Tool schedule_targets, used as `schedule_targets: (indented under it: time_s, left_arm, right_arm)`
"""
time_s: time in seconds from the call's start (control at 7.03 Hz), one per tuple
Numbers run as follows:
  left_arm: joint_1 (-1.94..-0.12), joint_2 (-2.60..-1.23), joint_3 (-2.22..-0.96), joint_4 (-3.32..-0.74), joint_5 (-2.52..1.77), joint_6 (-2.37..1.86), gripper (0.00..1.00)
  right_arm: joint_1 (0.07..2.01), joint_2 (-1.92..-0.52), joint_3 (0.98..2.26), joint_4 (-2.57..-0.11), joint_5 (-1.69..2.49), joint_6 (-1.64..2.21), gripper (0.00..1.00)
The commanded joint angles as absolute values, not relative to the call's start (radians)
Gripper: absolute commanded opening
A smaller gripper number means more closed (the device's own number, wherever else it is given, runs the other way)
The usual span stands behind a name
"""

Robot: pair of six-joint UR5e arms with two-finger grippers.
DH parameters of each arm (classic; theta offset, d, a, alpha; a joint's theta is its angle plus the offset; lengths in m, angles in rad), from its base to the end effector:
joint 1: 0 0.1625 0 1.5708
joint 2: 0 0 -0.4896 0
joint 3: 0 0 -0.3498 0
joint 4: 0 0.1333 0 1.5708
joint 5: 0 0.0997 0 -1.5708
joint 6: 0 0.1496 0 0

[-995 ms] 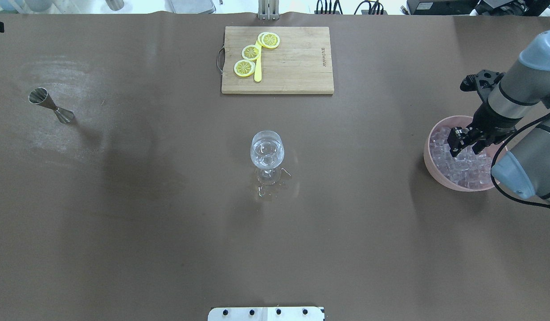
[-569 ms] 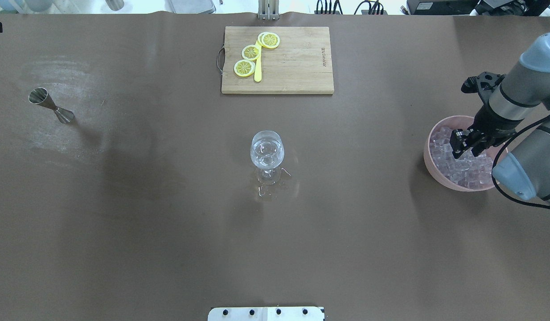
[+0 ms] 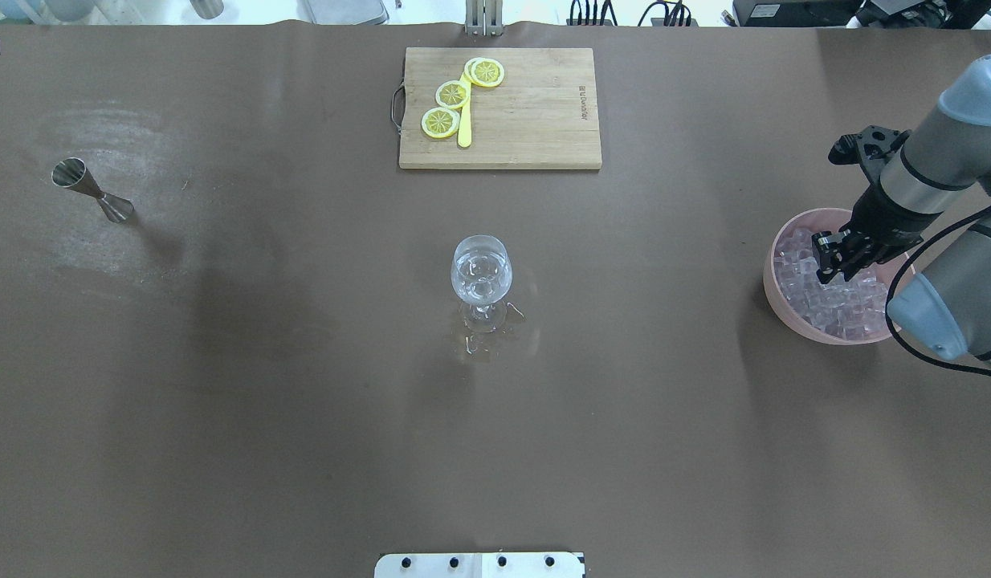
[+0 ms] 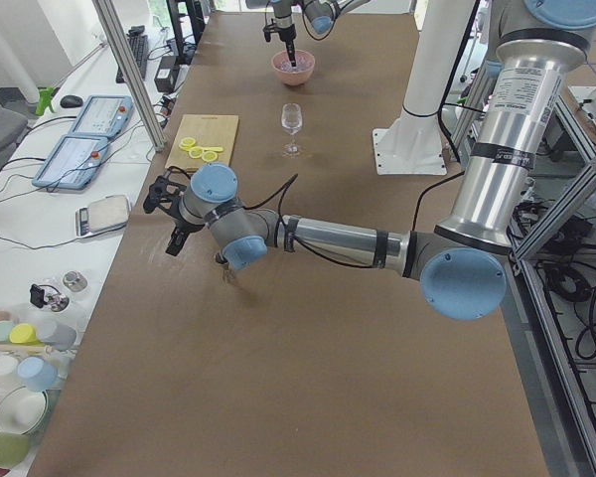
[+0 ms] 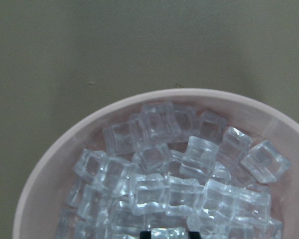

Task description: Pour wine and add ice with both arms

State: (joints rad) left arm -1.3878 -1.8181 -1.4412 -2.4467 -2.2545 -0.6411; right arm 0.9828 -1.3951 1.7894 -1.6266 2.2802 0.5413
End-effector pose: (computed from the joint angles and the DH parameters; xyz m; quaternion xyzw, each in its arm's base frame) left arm 0.0745 -0.6155 0.5759 0.2934 0.4499 -0.0324 0.8429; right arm -0.2699 -0.4694 0.5841 -0.0498 -0.3737 -0.0801 0.9227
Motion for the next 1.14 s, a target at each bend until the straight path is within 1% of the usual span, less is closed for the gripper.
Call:
schedule_targets:
  time_s: [0.0, 0.14, 0.28, 0.71, 0.85, 1.0]
  left_arm:
    - [-1.388, -1.818, -1.442, -2.445, -2.258, -0.641, 0.98]
    - [-1.387, -1.806, -1.442, -2.445, -2.260, -0.641, 0.98]
    - [-1.388, -1.802, -1.440, -2.451, -2.260, -0.640, 0.98]
    - [-1.387, -1.796, -1.428, -2.450, -2.250, -0.620, 0.98]
    - [-1.388, -1.795, -1.422, -2.450, -2.256, -0.597, 0.98]
    - [-1.388, -1.784, -1.427, -2.453, -2.258, -0.597, 0.98]
  right_arm:
    - [1.009, -1.372, 1.877, -1.635, 2.303, 0.592, 0.00]
    - [1.012, -1.323, 1.899, -1.635, 2.301, 0.676, 0.00]
    - [1.003, -1.240, 1.890, -1.638, 2.299, 0.793, 0.00]
    - [0.864, -1.008, 1.881, -1.638, 2.211, 1.198, 0.00]
    - [0.810, -0.952, 1.869, -1.638, 2.147, 1.279, 0.00]
    - [0.789, -0.875, 1.827, -1.638, 2.129, 1.342, 0.00]
